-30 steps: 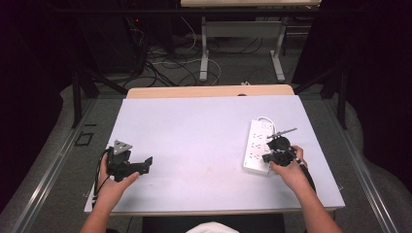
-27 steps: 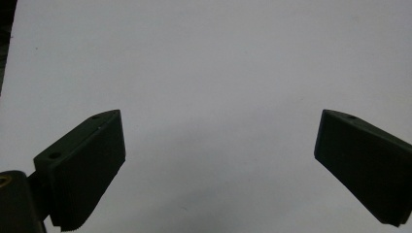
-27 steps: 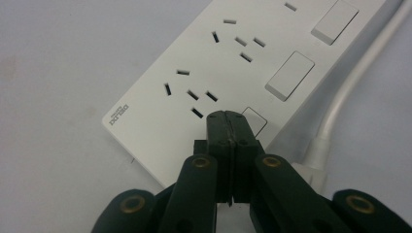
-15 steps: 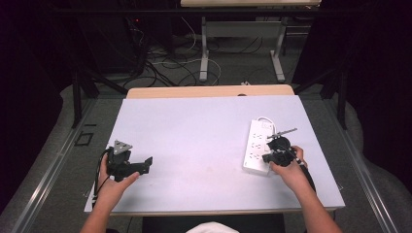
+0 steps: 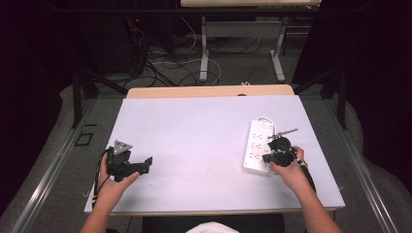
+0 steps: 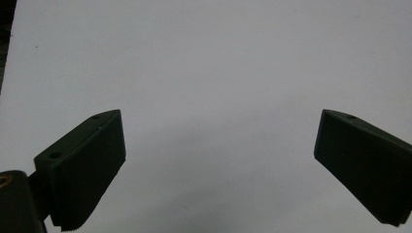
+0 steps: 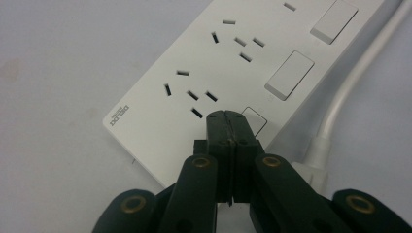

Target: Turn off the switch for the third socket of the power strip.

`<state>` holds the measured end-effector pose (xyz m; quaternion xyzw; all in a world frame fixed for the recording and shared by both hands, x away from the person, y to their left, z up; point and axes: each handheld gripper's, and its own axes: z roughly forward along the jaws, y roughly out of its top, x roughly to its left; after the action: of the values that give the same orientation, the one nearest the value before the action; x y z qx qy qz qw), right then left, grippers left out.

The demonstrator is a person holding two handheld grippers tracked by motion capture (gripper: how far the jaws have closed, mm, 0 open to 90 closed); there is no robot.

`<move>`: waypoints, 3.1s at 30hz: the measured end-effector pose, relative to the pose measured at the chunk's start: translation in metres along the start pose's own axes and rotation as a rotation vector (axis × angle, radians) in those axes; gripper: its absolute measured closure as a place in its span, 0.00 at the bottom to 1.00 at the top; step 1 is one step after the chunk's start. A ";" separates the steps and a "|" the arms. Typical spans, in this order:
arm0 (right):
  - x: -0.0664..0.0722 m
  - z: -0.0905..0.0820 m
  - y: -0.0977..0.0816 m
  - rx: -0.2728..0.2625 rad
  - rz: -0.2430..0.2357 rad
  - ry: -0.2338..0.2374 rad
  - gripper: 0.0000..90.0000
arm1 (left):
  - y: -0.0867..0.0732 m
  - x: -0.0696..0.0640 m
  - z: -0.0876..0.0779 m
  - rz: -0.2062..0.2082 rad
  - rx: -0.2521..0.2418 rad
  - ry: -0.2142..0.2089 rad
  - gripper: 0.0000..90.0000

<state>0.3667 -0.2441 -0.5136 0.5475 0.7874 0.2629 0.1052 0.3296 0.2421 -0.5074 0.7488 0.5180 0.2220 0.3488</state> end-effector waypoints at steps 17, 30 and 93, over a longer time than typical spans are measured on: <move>0.000 0.002 -0.003 -0.006 -0.010 0.011 1.00 | 0.000 0.000 0.000 0.003 0.008 0.001 0.05; 0.000 0.002 -0.003 -0.009 -0.001 0.025 0.97 | 0.000 0.000 0.000 -0.005 -0.002 0.000 0.05; -0.007 -0.026 0.016 -0.054 -0.090 0.020 0.44 | 0.001 0.003 -0.002 -0.002 0.006 0.000 0.05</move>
<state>0.3700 -0.2541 -0.4841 0.5057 0.8049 0.2847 0.1237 0.3297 0.2458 -0.5053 0.7493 0.5194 0.2202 0.3468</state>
